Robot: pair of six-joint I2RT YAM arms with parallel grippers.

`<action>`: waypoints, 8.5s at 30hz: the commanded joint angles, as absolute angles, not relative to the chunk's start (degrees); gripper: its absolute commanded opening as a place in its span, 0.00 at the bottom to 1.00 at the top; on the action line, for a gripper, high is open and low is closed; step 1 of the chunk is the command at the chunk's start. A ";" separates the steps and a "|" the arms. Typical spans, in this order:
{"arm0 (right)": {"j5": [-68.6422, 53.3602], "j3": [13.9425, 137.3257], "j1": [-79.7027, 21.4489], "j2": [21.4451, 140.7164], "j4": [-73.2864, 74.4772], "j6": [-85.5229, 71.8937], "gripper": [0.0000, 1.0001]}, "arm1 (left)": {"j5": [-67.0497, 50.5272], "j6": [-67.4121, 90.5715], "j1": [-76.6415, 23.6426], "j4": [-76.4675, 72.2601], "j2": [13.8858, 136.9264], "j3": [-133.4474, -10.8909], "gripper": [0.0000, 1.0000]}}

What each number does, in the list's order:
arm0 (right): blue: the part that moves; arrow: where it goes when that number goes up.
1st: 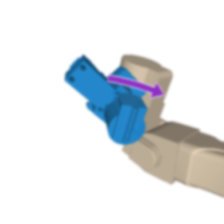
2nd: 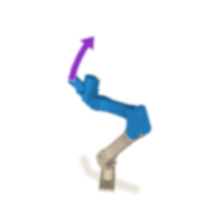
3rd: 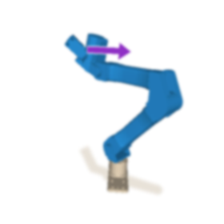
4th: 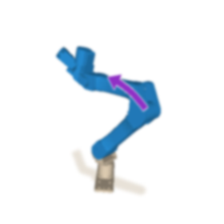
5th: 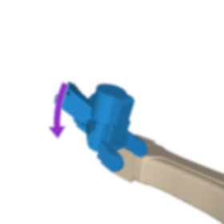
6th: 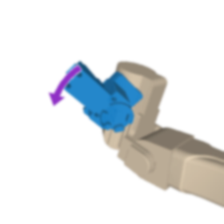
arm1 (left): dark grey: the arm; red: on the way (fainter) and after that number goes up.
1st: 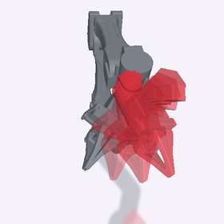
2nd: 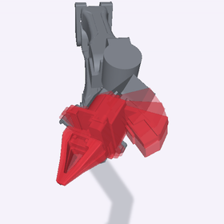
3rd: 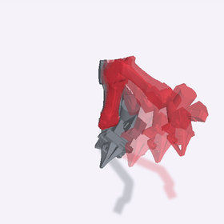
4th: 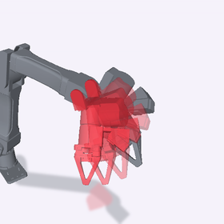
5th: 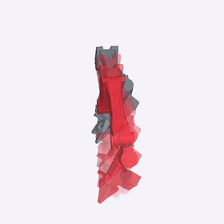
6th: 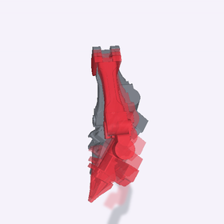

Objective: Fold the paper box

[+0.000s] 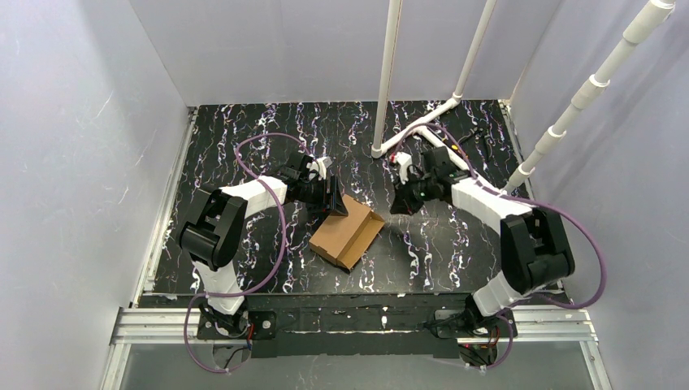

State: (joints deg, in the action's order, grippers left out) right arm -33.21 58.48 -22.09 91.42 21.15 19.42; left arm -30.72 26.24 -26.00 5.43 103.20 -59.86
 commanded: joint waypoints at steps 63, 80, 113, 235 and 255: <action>-21.35 54.77 -34.95 99.52 -0.43 -7.38 0.01 | -32.47 27.25 -26.15 4.41 104.85 -58.27 0.57; -20.70 51.17 -34.89 91.54 10.34 10.33 0.01 | -27.62 35.02 -23.20 4.27 101.86 -60.50 0.76; -43.07 54.48 -44.27 92.80 38.52 87.85 0.01 | -35.96 37.50 -15.80 -8.04 69.09 -29.69 0.65; -31.40 63.44 -39.33 97.16 36.18 62.75 0.01 | -27.59 35.51 -26.10 -2.87 84.54 -42.79 0.60; -39.73 46.97 -24.18 82.25 -4.62 -5.05 0.98 | -27.11 39.11 -21.79 -7.82 63.33 -29.76 0.98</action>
State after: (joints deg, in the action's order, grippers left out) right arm -39.64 52.36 -24.88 81.84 16.56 20.38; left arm -27.03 40.91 -21.96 -7.18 61.54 -28.40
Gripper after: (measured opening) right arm 0.982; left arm 0.982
